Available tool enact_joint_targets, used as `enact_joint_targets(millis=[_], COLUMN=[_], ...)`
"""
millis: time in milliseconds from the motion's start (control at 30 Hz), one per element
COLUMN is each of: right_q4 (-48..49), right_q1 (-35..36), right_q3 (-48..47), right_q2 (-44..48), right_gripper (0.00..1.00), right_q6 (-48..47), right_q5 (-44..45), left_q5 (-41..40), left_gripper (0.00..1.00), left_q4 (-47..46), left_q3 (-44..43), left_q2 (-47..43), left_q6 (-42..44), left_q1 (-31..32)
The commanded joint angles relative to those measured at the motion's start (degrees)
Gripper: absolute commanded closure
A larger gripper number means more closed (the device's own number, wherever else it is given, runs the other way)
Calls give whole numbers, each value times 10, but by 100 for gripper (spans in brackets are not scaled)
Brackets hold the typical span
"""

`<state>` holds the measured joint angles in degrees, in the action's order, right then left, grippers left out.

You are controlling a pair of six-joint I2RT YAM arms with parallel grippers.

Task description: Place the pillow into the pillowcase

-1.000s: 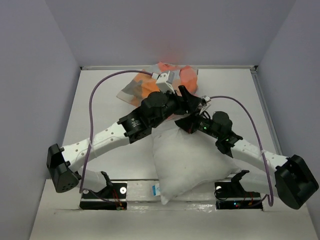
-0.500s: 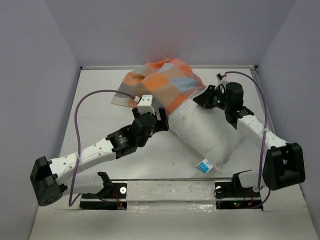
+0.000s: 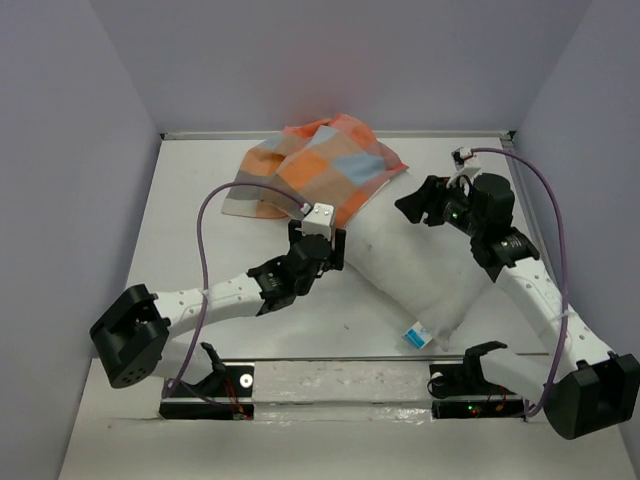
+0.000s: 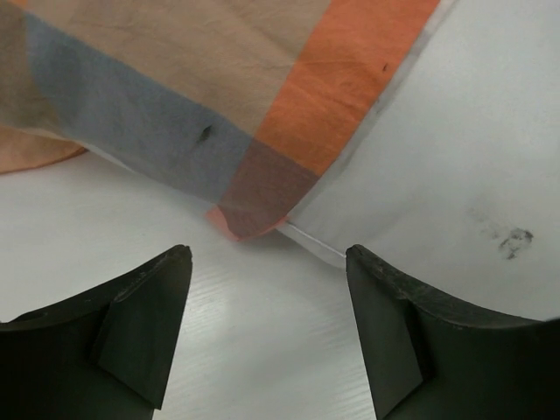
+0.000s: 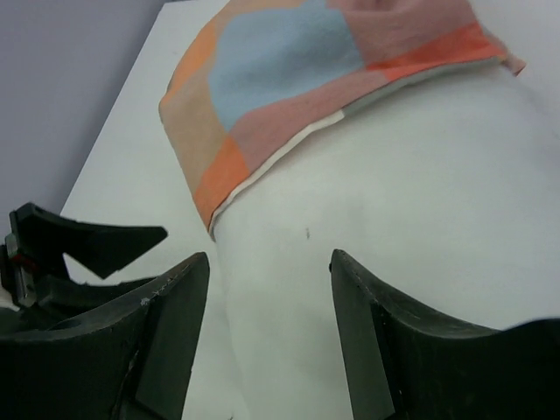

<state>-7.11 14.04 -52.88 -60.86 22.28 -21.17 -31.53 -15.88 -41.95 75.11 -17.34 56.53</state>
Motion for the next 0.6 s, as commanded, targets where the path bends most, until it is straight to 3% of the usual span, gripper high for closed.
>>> enact_joint_targets(millis=[0,100,200,233,300,333,367,433,500,567], right_q4=[-18,-26,-56,-62,-76,-80,-84,-98,-118,-130], right_q1=[54,107,157,165,179,189,194,213,229,262], right_q3=[37,45,31,29,25,22,20,12,4,-13], right_q2=[28,30,18,15,7,5,-5,-19,-54,-86], right_gripper=[37,31,24,18,17,16,16,15,14,3], right_q6=[-4,-14,-35,-38,-45,-52,-55,-68,-78,-82], right_q5=[4,45,107,124,166,182,220,268,327,379], left_q5=[-14,-10,-43,-48,-66,-71,-71,-75,-75,-64], left_gripper=[20,22,31,39,53,75,83,94,98,100], left_q4=[-91,-95,-94,-94,-93,-93,-93,-93,-93,-90], left_q3=[-44,-65,-84,-88,-95,-95,-93,-86,-79,-70], left_q2=[35,71,102,108,116,115,109,98,75,58], left_q6=[80,100,111,116,122,123,123,123,119,115], left_q1=[-11,-25,-31,-33,-34,-34,-34,-35,-34,-34])
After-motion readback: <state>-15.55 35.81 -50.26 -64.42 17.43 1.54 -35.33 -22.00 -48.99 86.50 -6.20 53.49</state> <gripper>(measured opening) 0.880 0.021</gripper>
